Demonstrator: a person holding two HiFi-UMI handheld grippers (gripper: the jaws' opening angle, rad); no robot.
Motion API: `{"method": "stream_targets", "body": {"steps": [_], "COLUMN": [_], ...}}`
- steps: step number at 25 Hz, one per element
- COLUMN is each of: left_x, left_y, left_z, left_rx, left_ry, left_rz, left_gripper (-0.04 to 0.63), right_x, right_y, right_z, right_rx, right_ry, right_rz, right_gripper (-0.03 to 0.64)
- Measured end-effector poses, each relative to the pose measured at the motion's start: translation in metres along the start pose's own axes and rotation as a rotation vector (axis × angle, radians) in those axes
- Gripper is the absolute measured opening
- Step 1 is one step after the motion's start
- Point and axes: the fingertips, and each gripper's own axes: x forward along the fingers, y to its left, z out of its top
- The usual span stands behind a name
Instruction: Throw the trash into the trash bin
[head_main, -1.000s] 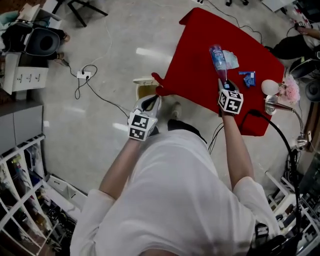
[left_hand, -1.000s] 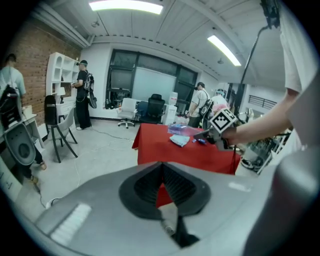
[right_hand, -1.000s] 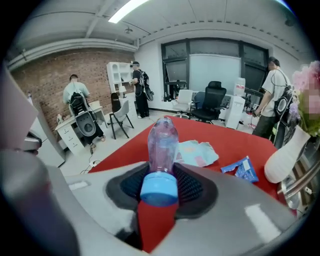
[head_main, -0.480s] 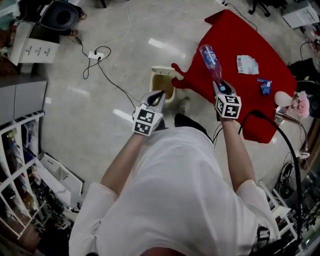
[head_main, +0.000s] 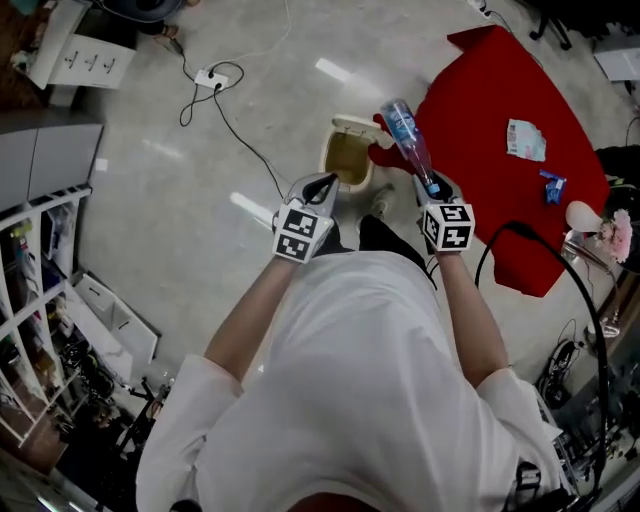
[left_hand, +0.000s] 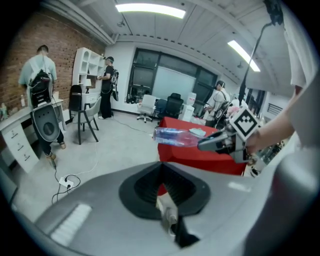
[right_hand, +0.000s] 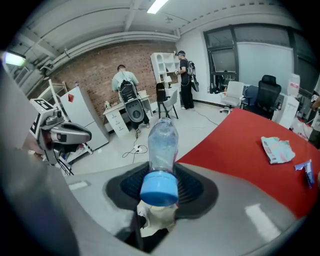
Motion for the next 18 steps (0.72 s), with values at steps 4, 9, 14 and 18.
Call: {"method": "stream_targets", "body": {"steps": [4,9,14,18], "left_x": [-0.007,-0.011,0.001,0.014], "left_y": [0.013,0.029,0.042,0.051], "left_z": [-0.011,-0.026,-0.042,-0.061], "left_rx": [-0.021,-0.044,-0.059,-0.064], "left_ry": [0.008,0.014,0.018,0.029], "left_rz": [0.013,0.028,0.043,0.044], "left_gripper": [0.005,0.005,0.005,0.005], "right_x": [0.008,0.021,0.038,0.058], "right_y": [0.021,0.04,0.044,0.048], "right_z": [-0.011,-0.03,-0.055,-0.079], "right_rx": [-0.008,-0.015,-0.017,-0.024], "right_ry": [0.024,0.063,0.111,0.152], "right_rz": [0.031,0.053,0.061,0.073], "right_gripper": [0.141,0.141,0.141,0.141]}}
